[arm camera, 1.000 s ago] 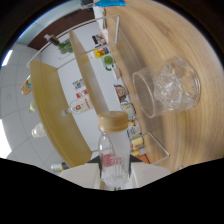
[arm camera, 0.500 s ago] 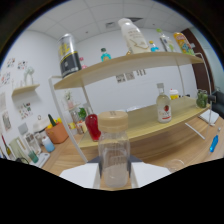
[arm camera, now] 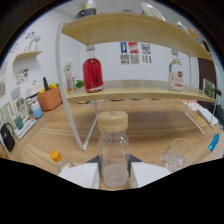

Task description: Make me a cup of Mount Fuji.

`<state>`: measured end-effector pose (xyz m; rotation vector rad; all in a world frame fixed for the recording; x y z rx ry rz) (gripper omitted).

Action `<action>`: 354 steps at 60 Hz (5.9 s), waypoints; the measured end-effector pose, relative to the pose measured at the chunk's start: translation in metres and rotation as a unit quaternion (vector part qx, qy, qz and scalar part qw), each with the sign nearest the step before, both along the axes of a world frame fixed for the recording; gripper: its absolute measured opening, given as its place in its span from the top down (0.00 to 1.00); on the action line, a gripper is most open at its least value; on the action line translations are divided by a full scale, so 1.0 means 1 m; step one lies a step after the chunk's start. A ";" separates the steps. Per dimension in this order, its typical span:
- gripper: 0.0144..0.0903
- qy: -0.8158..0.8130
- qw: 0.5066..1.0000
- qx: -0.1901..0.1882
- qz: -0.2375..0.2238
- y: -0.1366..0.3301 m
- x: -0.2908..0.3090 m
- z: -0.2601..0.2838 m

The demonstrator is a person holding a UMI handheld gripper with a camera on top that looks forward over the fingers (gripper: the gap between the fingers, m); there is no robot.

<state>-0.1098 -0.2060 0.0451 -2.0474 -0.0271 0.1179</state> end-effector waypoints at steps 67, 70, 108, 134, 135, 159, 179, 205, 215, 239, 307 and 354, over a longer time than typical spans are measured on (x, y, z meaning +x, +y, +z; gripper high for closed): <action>0.07 -0.043 0.992 -0.097 -0.065 -0.114 0.108 0.205; 0.06 -0.050 0.994 -0.079 -0.062 -0.106 0.112 0.235; 0.11 -0.029 0.986 0.154 -0.051 0.105 0.136 0.367; 0.54 -0.011 0.991 0.118 -0.054 0.122 0.132 0.342; 0.54 -0.010 0.991 0.120 -0.052 0.120 0.132 0.345; 0.54 0.004 0.970 0.239 -0.045 0.017 0.160 0.445; 0.55 0.002 0.994 0.067 -0.087 -0.029 0.214 0.193; 0.54 -0.262 0.965 0.000 0.008 -0.026 0.242 0.051; 0.55 -0.472 0.877 0.017 0.088 -0.012 0.250 0.064; 0.55 -0.767 0.613 0.023 0.191 0.014 0.255 0.096; 0.54 -0.134 0.985 0.103 0.046 -0.009 0.221 0.107; 0.52 -0.027 1.000 0.007 -0.007 -0.012 0.255 -0.002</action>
